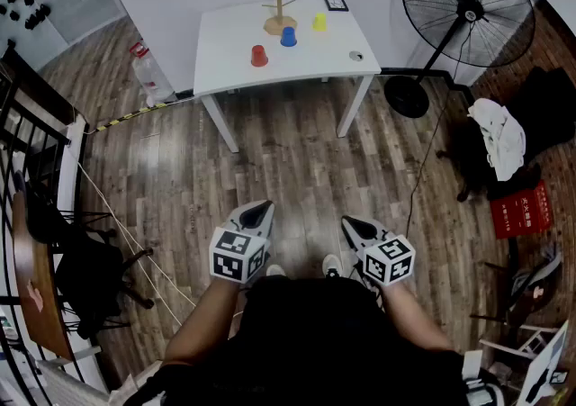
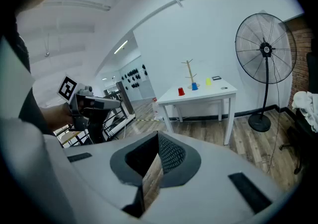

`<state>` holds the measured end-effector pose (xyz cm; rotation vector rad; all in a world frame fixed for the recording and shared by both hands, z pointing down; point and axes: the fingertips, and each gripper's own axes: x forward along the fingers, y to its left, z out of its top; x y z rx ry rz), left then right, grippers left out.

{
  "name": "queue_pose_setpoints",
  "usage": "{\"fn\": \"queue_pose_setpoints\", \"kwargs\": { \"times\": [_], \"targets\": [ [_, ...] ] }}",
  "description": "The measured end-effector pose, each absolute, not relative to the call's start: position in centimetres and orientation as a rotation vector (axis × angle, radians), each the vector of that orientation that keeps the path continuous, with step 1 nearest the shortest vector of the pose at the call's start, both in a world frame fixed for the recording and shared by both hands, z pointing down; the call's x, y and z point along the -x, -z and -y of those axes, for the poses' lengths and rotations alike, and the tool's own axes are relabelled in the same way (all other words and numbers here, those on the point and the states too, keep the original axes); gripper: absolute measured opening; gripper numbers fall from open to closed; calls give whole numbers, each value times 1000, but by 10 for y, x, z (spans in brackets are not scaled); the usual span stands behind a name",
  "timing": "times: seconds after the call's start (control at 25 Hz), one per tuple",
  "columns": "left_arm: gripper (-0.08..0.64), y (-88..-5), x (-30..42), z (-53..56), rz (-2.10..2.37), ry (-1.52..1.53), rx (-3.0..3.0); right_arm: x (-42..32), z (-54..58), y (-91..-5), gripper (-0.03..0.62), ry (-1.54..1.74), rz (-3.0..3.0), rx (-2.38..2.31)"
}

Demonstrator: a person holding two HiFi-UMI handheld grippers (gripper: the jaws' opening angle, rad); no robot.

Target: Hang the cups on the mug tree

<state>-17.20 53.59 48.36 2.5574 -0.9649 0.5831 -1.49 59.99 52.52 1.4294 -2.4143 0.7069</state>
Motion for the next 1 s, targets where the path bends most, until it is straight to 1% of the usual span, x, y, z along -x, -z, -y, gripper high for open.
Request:
{"fn": "queue_pose_setpoints", "kwargs": {
  "times": [0.6, 1.0],
  "targets": [
    [15, -480, 194, -523, 933, -586, -2590, 40, -588, -522, 6, -692, 2415, -1467],
    [15, -491, 229, -528, 884, -614, -2590, 82, -595, -523, 6, -697, 2407, -1474]
  ]
}}
